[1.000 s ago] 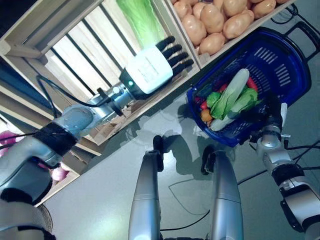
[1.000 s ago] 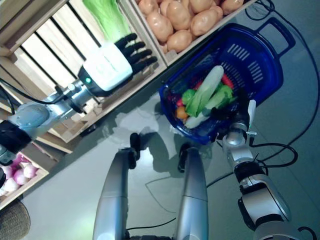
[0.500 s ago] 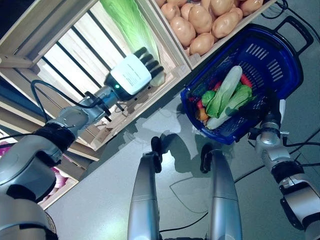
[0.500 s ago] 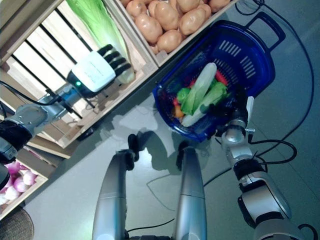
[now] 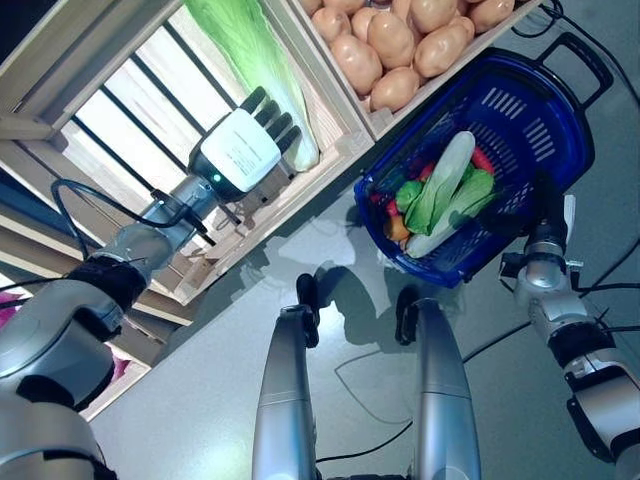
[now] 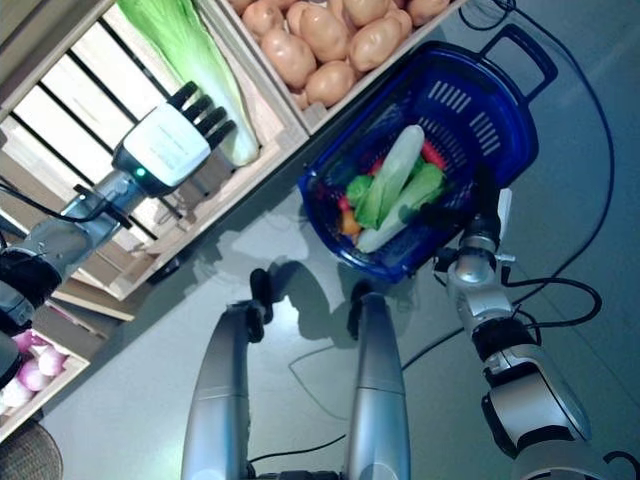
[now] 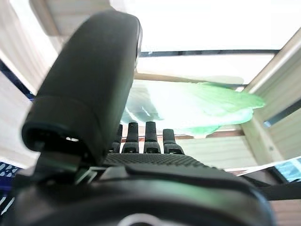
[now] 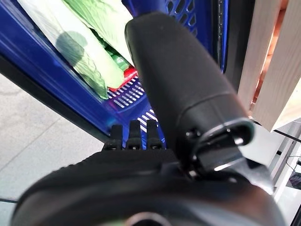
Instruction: Put vegetables into the basket
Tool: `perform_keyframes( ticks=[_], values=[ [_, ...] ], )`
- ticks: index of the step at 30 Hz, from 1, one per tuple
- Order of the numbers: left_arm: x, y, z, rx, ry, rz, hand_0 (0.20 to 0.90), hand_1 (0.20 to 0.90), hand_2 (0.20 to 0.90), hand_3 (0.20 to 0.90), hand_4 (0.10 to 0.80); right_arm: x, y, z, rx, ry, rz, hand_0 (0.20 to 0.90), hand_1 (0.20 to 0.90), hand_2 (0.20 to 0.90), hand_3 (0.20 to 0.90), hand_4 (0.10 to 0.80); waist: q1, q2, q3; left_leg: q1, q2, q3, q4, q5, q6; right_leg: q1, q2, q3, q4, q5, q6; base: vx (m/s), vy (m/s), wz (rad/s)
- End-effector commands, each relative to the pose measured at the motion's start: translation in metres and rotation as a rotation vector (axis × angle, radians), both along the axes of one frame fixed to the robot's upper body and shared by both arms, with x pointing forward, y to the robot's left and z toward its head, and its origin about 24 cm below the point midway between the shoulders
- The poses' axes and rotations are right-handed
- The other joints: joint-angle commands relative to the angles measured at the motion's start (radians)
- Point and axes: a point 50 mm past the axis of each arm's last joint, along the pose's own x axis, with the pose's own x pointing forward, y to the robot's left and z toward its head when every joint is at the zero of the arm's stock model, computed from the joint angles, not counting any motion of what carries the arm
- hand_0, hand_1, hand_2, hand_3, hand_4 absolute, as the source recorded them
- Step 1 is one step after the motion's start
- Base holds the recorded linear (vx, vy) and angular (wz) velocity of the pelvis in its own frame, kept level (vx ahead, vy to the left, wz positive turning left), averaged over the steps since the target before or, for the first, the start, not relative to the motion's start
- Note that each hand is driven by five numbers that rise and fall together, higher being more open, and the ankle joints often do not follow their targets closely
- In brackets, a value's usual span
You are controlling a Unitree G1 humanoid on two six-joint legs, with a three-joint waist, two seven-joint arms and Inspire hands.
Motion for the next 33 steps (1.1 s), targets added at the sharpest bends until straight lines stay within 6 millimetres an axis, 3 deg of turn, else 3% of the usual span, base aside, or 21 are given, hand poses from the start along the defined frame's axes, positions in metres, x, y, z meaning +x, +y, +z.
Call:
perform_keyframes(
  ticks=[1, 12, 23, 28, 33],
  values=[
    [-0.004, 0.017, 0.05, -0.015, -0.229, 0.063, 0.9, 0.9, 0.9, 0.9, 0.8, -0.008, -0.023, 0.047, -0.01, -0.194, -0.03, 0.9, 0.9, 0.9, 0.9, 0.8, 0.002, -0.012, -0.002, 0.089, 0.016, 0.066, 0.0, -0.135, 0.012, 0.058, 0.007, 0.021, -0.129, 0.129, 0.014, 0.0, 0.0, 0.0],
    [0.0, 0.003, 0.049, 0.007, -0.223, 0.029, 0.9, 0.9, 0.9, 0.9, 0.8, -0.008, -0.018, 0.045, -0.002, -0.192, -0.009, 0.9, 0.9, 0.9, 0.9, 0.8, -0.012, -0.015, -0.002, 0.078, 0.02, 0.074, 0.002, -0.136, 0.01, 0.046, 0.005, 0.028, -0.126, 0.132, 0.02, 0.01, 0.02, -0.01],
    [0.005, 0.003, 0.049, -0.002, -0.186, 0.114, 0.9, 0.9, 0.9, 0.9, 0.8, -0.011, -0.012, 0.044, 0.01, -0.208, 0.028, 0.9, 0.9, 0.9, 0.9, 0.8, -0.026, -0.024, -0.002, 0.062, 0.028, 0.079, 0.022, -0.145, 0.015, 0.033, 0.005, 0.035, -0.124, 0.136, 0.023, 0.026, 0.01, -0.03],
    [0.002, 0.002, 0.051, -0.042, -0.26, 0.065, 0.9, 0.9, 0.9, 0.9, 0.8, -0.012, -0.01, 0.041, 0.024, -0.209, 0.031, 0.9, 0.9, 0.9, 0.9, 0.8, -0.031, -0.03, -0.002, 0.061, 0.034, 0.08, 0.035, -0.154, 0.018, 0.031, 0.004, 0.036, -0.113, 0.132, 0.023, 0.027, 0.005, -0.07],
    [-0.01, -0.001, 0.061, -0.208, -0.398, -0.15, 0.9, 0.9, 0.9, 0.9, 0.8, -0.016, -0.009, 0.031, 0.046, -0.201, 0.03, 0.9, 0.9, 0.9, 0.9, 0.8, -0.03, -0.034, -0.002, 0.072, 0.038, 0.077, 0.038, -0.158, 0.017, 0.044, 0.003, 0.034, -0.115, 0.128, 0.02, 0.038, -0.023, -0.03]
  ],
)
